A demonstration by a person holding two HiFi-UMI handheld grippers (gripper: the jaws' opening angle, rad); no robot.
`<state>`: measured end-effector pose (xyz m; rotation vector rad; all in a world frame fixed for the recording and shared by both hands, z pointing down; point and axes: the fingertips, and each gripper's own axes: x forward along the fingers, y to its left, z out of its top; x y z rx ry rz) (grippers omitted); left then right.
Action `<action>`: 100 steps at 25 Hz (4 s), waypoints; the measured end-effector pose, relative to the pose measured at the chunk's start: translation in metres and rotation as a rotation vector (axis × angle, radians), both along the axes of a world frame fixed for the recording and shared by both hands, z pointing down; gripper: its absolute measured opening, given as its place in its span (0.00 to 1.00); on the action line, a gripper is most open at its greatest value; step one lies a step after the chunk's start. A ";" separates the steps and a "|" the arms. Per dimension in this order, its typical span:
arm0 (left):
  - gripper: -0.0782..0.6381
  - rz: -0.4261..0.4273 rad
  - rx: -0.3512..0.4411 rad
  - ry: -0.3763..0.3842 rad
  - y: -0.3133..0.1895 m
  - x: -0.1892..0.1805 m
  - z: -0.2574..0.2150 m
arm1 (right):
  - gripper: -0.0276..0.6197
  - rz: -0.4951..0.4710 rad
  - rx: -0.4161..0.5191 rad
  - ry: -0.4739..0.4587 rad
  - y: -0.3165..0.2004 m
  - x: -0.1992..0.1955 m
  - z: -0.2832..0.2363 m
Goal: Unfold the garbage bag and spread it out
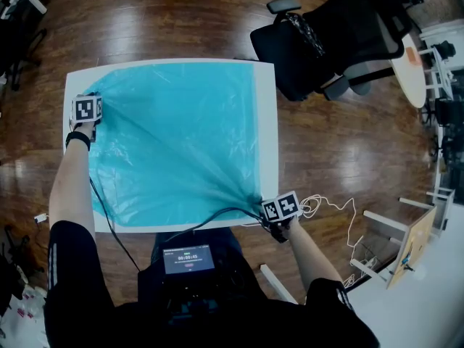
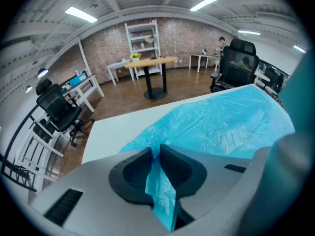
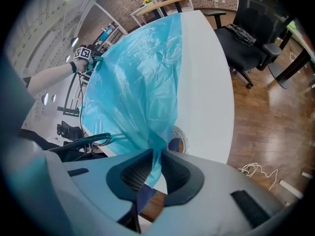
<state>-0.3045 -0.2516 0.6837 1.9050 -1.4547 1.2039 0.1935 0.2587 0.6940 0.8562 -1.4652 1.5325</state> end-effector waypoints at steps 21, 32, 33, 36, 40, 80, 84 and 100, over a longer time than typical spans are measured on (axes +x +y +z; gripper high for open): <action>0.20 -0.003 0.003 0.002 0.001 0.003 -0.003 | 0.40 -0.185 0.845 0.165 -0.281 -0.010 -0.183; 0.20 -0.011 0.020 0.027 -0.003 0.007 -0.003 | 0.39 -0.157 0.875 0.168 -0.441 -0.025 -0.089; 0.20 -0.007 0.022 0.027 -0.003 0.008 -0.003 | 0.38 -0.164 0.850 0.176 -0.446 -0.024 -0.075; 0.20 -0.004 0.027 0.034 -0.006 0.008 -0.003 | 0.38 -0.168 0.771 0.189 -0.454 -0.023 -0.040; 0.20 -0.006 0.034 0.047 -0.007 0.010 -0.004 | 0.39 -0.139 0.722 0.210 -0.458 -0.020 -0.013; 0.22 0.061 0.096 0.166 0.106 -0.024 -0.058 | 0.40 -0.196 0.710 0.263 -0.468 -0.015 0.004; 0.22 0.074 0.088 0.177 0.141 -0.036 -0.061 | 0.40 -0.184 0.721 0.267 -0.469 -0.017 0.001; 0.22 0.062 -0.094 0.234 0.300 -0.040 -0.025 | 0.40 -0.170 0.727 0.293 -0.471 -0.021 -0.001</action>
